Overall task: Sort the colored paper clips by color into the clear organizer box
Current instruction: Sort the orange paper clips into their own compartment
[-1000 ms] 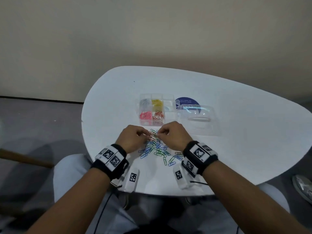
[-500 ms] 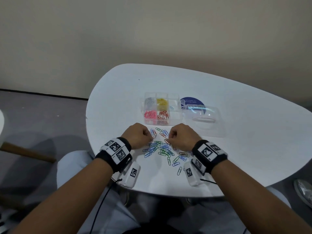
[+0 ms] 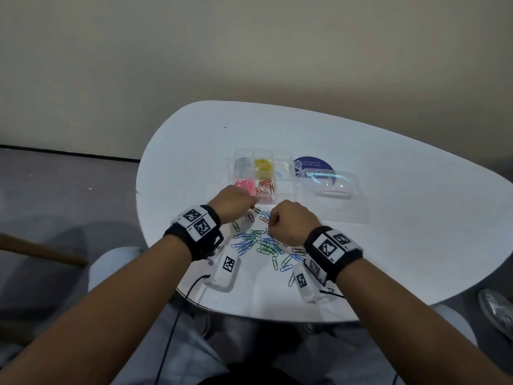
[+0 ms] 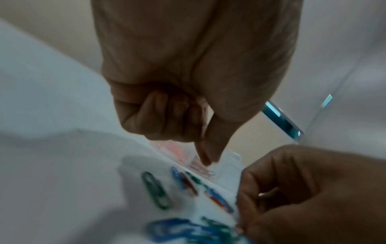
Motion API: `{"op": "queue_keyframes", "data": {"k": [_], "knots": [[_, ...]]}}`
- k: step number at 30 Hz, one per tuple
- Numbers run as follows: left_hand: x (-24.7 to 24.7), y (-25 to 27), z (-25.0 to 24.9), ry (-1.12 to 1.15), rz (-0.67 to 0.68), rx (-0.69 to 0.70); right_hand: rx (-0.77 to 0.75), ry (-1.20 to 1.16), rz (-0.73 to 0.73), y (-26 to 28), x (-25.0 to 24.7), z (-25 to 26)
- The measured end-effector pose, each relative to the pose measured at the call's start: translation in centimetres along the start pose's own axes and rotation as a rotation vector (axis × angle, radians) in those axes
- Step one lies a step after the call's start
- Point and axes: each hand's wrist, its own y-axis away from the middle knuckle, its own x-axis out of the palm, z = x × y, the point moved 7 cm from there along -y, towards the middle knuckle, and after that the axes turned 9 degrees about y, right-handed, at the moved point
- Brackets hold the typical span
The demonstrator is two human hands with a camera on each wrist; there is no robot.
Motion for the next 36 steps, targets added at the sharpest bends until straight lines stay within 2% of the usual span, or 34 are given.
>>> {"op": "queue_keyframes", "data": {"k": [2,6,12,16,18,20,22,23,25,26,27,31,36], "knots": [[-0.3,0.0,-0.1,-0.202,0.044,0.079,0.0,0.01,0.035,-0.2,0.3,0.0],[-0.1,0.0,0.5,-0.542,0.097,0.147,-0.037,-0.05,0.058,-0.2,0.1,-0.3],[0.3,-0.1,-0.2,-0.639,0.057,0.222,-0.002,-0.251,0.002,0.6,-0.5,-3.1],[0.8,-0.1,-0.3,-0.734,0.063,0.255,0.009,-0.155,-0.065,0.8,-1.1,-2.9],[1.1,0.1,-0.3,-0.764,0.064,0.266,0.009,-0.086,-0.049,0.7,-1.1,-1.9],[1.2,0.0,-0.3,-0.665,0.078,0.243,-0.006,-0.007,0.008,0.6,-0.5,-0.9],[1.2,0.2,-0.6,-0.412,0.107,0.179,-0.036,0.04,0.041,0.3,-0.1,-0.1],[1.0,0.1,-0.6,-0.187,0.1,0.135,-0.053,0.048,0.046,0.3,-0.1,0.1],[0.5,0.3,-0.2,0.46,0.04,-0.009,-0.079,0.018,0.03,0.3,-0.3,0.4],[0.3,0.6,0.2,0.718,0.02,-0.07,-0.093,-0.024,0.004,0.3,-0.5,0.6],[0.3,0.7,0.5,0.88,0.029,-0.095,-0.111,-0.065,-0.029,0.2,-0.8,0.7],[1.0,1.4,0.5,1.103,0.084,-0.111,-0.133,-0.039,-0.058,-0.4,-0.8,1.4],[1.7,1.3,1.7,1.074,0.046,-0.164,-0.125,0.062,-0.056,-0.5,-0.1,1.6]]}}
